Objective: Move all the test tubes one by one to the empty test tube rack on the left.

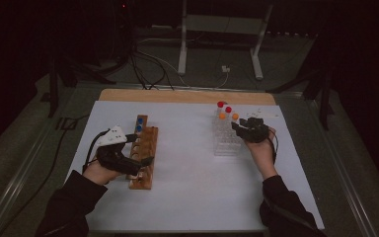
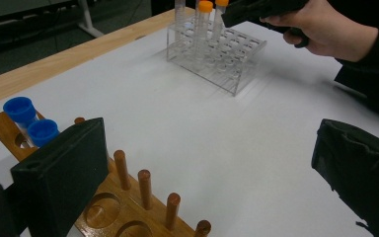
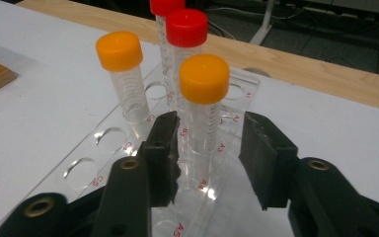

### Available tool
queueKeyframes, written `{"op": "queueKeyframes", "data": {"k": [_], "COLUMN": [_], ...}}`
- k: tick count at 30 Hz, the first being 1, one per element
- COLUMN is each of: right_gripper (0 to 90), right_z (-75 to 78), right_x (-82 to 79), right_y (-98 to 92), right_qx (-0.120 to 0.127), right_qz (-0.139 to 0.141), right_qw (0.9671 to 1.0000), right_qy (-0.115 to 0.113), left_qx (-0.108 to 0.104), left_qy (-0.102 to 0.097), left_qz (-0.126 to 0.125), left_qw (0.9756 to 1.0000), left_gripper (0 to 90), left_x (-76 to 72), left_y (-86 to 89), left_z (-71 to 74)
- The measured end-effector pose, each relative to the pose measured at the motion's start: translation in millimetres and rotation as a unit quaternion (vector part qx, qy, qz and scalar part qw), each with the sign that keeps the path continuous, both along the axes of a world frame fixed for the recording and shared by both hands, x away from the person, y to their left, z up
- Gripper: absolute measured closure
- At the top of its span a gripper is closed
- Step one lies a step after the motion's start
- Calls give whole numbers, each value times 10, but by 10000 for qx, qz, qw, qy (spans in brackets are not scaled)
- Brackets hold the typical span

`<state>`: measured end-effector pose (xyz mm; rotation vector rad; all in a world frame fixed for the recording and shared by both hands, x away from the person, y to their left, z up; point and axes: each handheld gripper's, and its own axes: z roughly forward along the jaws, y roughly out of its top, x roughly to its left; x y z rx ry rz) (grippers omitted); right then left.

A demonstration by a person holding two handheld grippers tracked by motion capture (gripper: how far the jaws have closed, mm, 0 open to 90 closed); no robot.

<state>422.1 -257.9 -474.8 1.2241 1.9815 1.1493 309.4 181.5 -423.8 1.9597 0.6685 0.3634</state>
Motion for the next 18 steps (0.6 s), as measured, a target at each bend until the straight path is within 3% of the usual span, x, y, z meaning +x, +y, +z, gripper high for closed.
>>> {"op": "queueKeyframes", "data": {"k": [8, 15, 18], "right_gripper": [728, 751, 752], "right_z": [-32, -17, 34], "right_x": [63, 73, 64], "right_y": [46, 86, 80], "right_qx": [-44, -207, -159], "right_qz": [54, 21, 9], "right_qw": [10000, 9998, 9999], "right_qy": [36, 31, -9], "left_qx": [-13, -10, -45], "left_qy": [15, 32, 45], "left_qz": [-21, -25, -34], "left_qw": [10000, 10000, 10000], "left_gripper": [17, 17, 17], "left_x": [2, 7, 6], "left_y": [7, 9, 13], "left_z": [-7, -7, -2]}}
